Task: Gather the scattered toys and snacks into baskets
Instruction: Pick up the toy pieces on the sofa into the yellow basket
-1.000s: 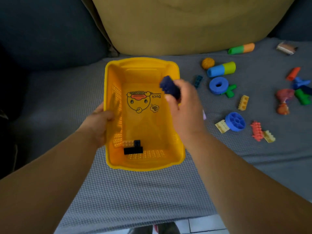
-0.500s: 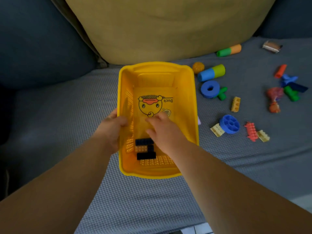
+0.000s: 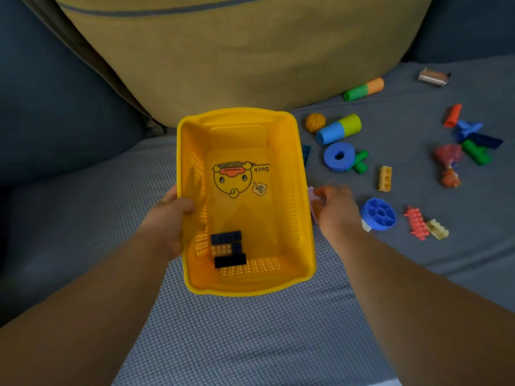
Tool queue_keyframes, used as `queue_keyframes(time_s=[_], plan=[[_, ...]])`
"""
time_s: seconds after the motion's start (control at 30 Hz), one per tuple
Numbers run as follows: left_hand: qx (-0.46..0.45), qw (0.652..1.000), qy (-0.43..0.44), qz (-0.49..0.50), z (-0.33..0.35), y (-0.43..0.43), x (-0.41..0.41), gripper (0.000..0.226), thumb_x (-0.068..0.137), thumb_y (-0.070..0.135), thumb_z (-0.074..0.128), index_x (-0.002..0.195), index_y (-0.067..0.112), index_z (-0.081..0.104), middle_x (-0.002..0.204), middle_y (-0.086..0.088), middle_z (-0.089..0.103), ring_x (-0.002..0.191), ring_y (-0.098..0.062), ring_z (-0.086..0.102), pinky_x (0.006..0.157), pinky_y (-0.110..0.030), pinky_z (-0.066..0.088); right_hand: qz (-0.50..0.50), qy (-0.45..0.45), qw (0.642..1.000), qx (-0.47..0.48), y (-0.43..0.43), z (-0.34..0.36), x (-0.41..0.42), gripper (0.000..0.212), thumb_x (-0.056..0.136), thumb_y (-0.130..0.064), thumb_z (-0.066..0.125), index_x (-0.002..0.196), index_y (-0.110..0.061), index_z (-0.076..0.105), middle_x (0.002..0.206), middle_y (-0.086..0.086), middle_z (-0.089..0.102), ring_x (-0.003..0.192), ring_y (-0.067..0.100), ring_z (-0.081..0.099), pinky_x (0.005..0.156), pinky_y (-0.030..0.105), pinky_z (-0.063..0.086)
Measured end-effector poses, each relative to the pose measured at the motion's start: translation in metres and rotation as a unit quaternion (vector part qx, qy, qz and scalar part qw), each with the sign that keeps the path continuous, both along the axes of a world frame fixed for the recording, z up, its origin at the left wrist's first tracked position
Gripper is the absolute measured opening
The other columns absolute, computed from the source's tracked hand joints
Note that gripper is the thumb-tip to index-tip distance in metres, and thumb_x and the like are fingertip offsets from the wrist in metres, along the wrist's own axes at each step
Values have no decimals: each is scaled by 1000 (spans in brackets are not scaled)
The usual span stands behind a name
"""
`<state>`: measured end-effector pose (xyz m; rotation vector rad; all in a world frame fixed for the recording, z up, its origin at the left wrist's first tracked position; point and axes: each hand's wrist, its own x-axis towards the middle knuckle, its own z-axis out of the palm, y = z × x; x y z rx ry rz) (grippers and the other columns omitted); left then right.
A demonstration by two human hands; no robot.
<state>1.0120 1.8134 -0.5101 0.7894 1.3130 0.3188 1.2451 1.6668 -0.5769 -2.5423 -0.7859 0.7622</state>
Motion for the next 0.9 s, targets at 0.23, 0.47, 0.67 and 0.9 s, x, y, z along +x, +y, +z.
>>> queue_keyframes(time_s=[0.23, 0.47, 0.67, 0.9], plan=[[2, 1000, 19, 15, -8, 2, -2, 40, 91, -1, 46, 101, 34, 63, 107, -9, 71, 97, -38, 67, 75, -52, 56, 33, -3, 998, -55, 3, -35, 10, 49, 93, -23, 52, 140, -26, 36, 132, 14, 44, 118, 34, 46, 92, 46, 42], [-3, 999, 12, 36, -1, -8, 15, 42, 91, -2, 45, 102, 35, 62, 106, -9, 71, 95, -37, 67, 71, -51, 56, -100, -56, 971, 211, 27, 29, 27, 55, 92, -20, 51, 144, -18, 33, 136, 13, 47, 117, 32, 50, 92, 41, 45], [-13, 999, -13, 38, 13, -24, 44, 39, 91, -1, 46, 102, 31, 64, 103, -11, 73, 92, -37, 69, 76, -53, 57, 162, -138, 933, 290, 56, 83, -23, 42, 90, -17, 57, 131, -20, 48, 122, 1, 55, 107, 18, 49, 86, 31, 44], [0, 999, -23, 26, 15, -30, 51, 46, 86, -8, 45, 107, 26, 66, 104, -17, 74, 96, -42, 70, 86, -63, 53, 362, -71, 929, 21, 37, 31, -60, 49, 90, -5, 50, 135, -25, 45, 129, 4, 50, 118, 25, 41, 94, 37, 44]])
